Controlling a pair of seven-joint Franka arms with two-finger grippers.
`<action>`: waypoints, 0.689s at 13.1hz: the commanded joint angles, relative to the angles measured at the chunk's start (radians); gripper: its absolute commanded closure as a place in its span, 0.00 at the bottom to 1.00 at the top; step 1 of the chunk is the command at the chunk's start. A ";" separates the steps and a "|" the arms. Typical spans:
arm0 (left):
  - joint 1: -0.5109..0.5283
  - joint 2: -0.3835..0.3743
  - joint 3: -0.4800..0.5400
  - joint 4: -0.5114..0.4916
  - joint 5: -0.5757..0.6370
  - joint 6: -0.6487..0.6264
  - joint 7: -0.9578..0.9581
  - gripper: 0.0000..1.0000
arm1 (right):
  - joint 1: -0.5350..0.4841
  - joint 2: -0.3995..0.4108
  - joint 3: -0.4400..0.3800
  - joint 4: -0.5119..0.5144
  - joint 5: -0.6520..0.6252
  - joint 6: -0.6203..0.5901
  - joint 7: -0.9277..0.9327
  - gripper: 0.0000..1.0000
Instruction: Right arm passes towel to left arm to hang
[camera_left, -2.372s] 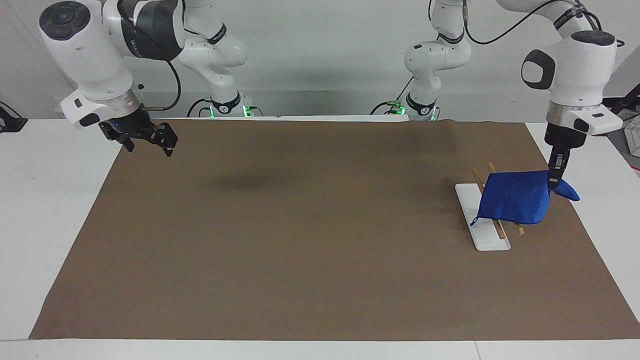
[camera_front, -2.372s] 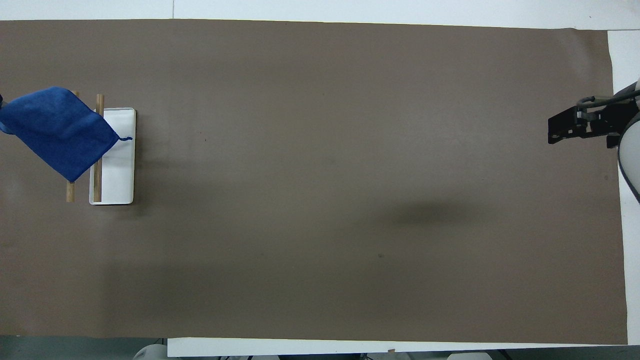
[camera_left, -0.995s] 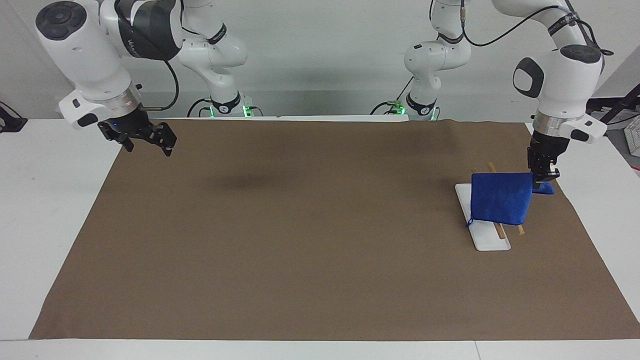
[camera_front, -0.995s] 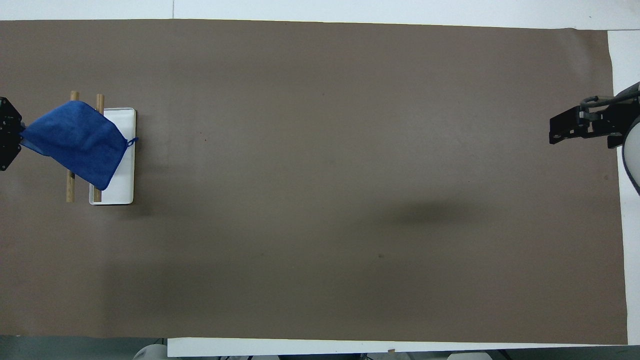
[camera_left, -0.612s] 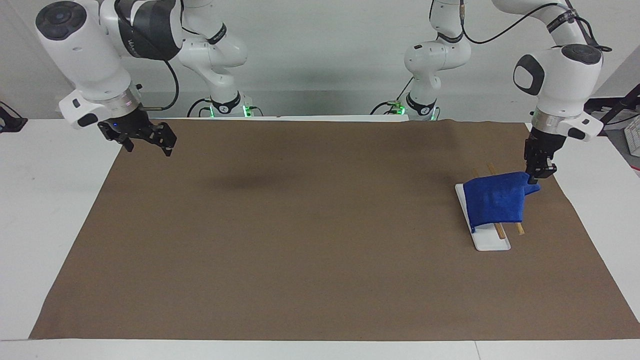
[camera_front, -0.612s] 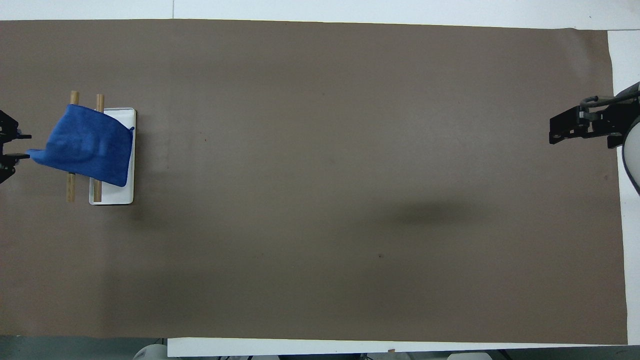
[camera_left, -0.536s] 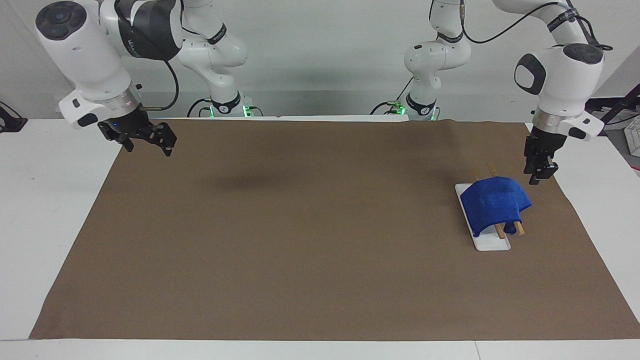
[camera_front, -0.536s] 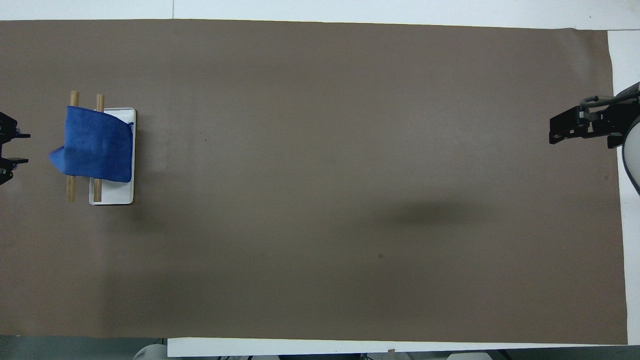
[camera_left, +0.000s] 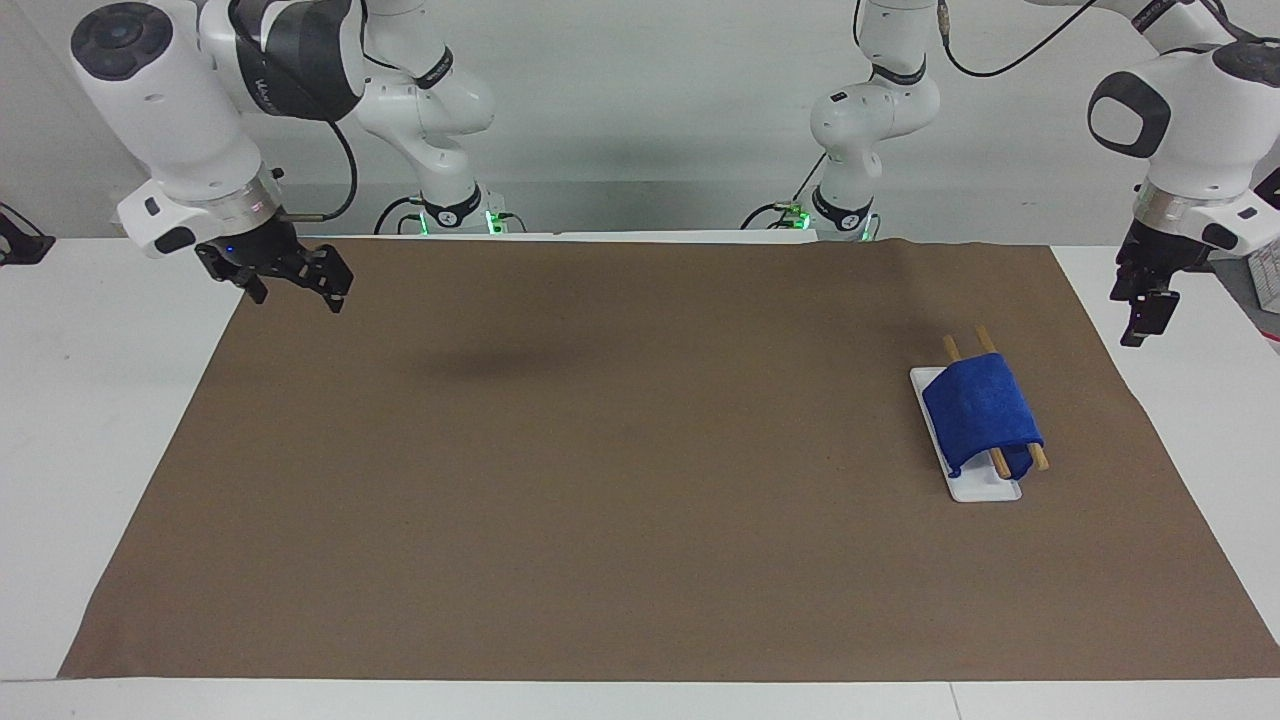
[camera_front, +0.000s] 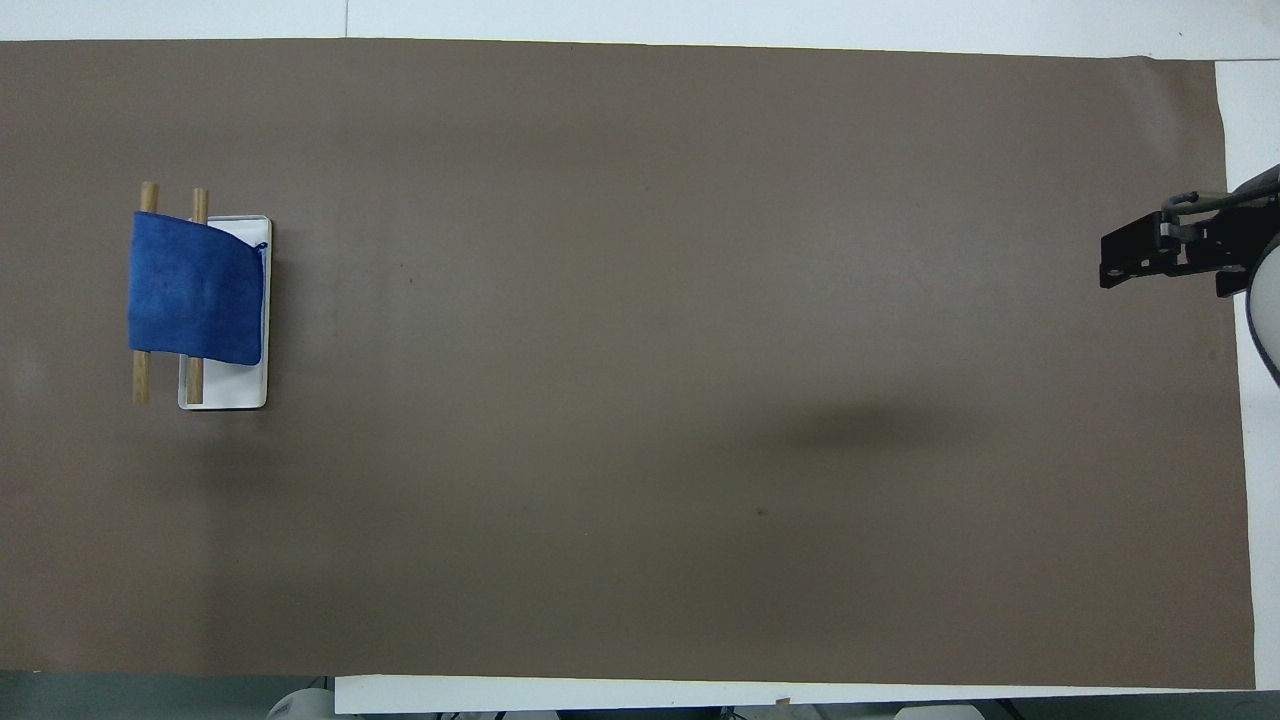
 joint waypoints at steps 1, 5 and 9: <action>-0.016 0.074 -0.013 0.154 0.017 -0.155 0.135 0.00 | -0.009 -0.011 -0.006 0.005 0.019 -0.001 -0.027 0.00; -0.136 0.175 -0.013 0.406 -0.004 -0.429 0.406 0.00 | -0.010 -0.016 -0.007 -0.009 0.019 0.007 -0.031 0.00; -0.168 0.212 -0.010 0.500 -0.113 -0.621 0.650 0.00 | -0.014 -0.022 -0.007 -0.015 0.019 0.004 -0.029 0.00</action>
